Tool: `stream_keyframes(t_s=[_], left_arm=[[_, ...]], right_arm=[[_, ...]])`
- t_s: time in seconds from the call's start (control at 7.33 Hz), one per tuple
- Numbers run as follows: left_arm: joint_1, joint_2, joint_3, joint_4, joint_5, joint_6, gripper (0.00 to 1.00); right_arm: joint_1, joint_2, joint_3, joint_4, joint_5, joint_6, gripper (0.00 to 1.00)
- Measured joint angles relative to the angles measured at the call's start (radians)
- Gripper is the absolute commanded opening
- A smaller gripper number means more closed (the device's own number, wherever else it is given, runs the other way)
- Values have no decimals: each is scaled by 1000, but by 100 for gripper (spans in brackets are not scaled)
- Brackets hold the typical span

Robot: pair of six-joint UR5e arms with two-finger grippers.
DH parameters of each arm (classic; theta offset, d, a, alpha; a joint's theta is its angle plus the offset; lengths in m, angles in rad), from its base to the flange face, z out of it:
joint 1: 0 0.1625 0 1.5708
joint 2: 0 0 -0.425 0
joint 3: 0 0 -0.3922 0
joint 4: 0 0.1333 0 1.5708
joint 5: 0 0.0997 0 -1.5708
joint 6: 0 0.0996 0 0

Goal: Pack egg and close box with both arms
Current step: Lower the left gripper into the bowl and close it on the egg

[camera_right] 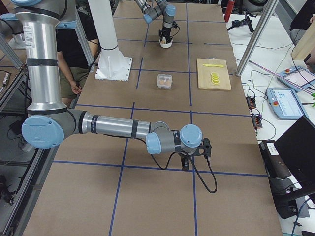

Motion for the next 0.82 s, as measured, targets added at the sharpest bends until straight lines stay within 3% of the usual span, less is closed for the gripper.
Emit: stream_keyframes(t_s=[0.27,0.41,0.82], left_arm=[[8,-2,2,-1,0,0,42],[12,-2,2,0,1,1,0],[22,-5,-13,50,1,4,0]], right_arm=[[0,0,1,0,0,0,100],[-1,0,1,0,0,0,100],[-2,0,3,0,0,1,100]])
